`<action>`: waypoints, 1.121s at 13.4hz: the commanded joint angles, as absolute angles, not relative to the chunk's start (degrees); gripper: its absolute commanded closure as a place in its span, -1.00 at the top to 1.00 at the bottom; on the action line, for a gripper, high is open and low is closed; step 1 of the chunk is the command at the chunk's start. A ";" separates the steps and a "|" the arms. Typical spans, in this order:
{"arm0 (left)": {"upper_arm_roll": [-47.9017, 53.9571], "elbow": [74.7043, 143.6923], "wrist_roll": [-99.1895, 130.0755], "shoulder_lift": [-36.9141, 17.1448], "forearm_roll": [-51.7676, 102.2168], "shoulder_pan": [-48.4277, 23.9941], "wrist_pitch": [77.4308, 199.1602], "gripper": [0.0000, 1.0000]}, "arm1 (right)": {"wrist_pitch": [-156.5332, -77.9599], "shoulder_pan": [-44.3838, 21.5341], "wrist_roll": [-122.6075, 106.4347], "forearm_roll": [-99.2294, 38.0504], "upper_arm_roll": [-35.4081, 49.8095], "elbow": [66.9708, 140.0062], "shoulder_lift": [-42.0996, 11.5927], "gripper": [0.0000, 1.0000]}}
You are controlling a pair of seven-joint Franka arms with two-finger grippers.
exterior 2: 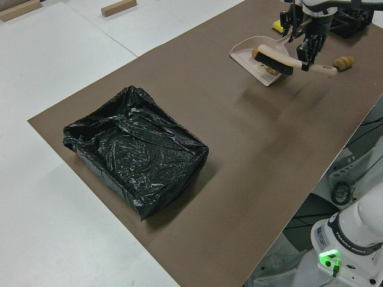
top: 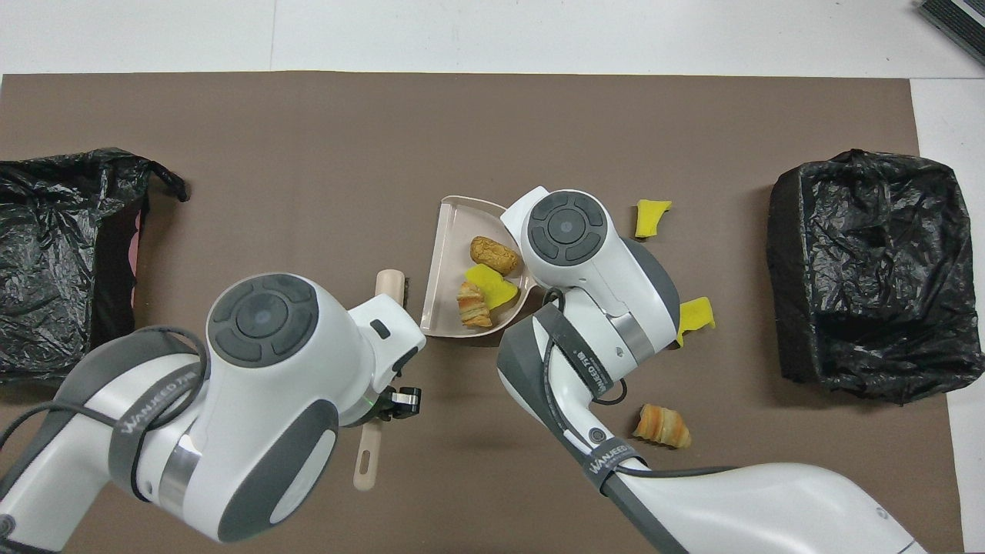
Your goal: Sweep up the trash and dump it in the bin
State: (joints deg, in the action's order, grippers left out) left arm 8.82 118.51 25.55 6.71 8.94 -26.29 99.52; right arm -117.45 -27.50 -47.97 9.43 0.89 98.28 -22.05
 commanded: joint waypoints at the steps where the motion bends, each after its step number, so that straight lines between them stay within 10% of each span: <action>1: 8.70 128.99 31.10 14.48 7.65 -31.44 103.86 -1.00 | -117.16 -25.76 -50.10 10.20 1.32 99.93 -18.73 -1.00; 15: 8.79 146.07 42.28 14.94 8.17 -40.26 122.70 -0.99 | -104.61 2.43 -78.54 7.91 0.70 95.82 -6.24 -1.00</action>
